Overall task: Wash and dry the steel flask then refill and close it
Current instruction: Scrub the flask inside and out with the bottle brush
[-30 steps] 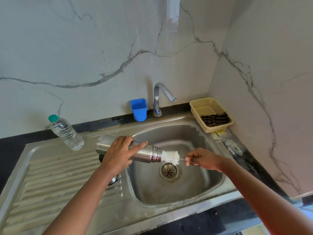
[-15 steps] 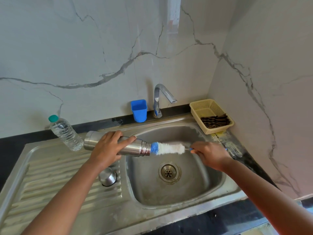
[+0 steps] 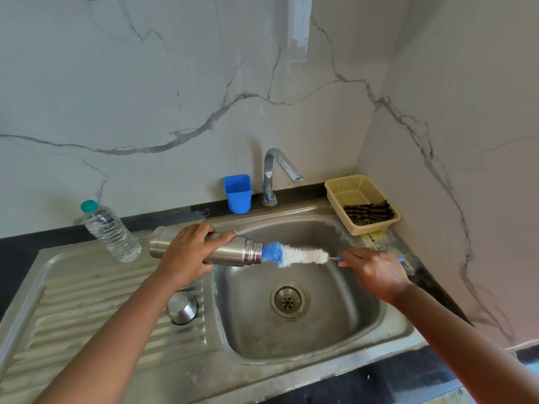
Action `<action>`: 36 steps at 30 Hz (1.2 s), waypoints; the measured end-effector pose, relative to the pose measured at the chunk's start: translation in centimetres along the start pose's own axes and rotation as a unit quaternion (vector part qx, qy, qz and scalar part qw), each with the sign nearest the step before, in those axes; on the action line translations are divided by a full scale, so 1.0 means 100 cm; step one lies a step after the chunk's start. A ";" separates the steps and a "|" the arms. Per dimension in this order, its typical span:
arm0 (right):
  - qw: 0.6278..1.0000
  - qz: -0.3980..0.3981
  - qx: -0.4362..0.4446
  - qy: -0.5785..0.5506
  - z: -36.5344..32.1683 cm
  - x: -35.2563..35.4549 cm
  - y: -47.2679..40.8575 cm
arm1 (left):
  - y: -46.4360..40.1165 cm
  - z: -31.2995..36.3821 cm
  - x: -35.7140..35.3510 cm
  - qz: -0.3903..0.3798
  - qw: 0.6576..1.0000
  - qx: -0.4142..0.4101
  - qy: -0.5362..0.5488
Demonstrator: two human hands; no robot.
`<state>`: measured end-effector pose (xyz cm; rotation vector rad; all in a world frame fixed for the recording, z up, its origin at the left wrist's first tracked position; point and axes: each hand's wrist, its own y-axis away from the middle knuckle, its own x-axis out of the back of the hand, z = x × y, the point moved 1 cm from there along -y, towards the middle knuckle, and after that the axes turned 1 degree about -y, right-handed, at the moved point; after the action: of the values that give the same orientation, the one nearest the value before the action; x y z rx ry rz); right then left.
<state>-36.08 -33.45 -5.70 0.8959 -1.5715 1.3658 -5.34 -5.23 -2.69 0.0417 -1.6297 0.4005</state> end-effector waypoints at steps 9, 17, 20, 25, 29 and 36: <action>0.995 -0.050 -0.053 -0.073 0.011 -0.001 0.002 | -0.009 -0.006 0.002 -0.014 1.000 0.008 -0.015; 0.814 -0.368 -0.234 -0.383 0.008 0.005 0.003 | -0.011 -0.016 0.005 -0.032 0.998 -0.012 -0.060; 0.893 -0.307 -0.227 -0.238 0.024 0.004 0.019 | -0.005 -0.033 0.008 -0.005 0.996 0.012 -0.092; 0.918 -0.240 -0.267 -0.171 0.029 0.013 0.035 | 0.000 -0.038 0.019 -0.004 0.995 0.059 -0.082; 0.904 -0.224 -0.320 -0.175 0.006 0.004 0.035 | -0.007 -0.010 0.028 0.040 0.995 0.093 -0.022; 0.891 -0.250 -0.374 -0.068 -0.038 -0.006 0.019 | -0.012 0.055 0.016 -0.060 0.989 0.134 -0.004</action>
<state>-37.03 -29.44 -6.77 0.8197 -1.6261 0.2807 -10.51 -7.53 -1.10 0.3428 -1.5632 0.5236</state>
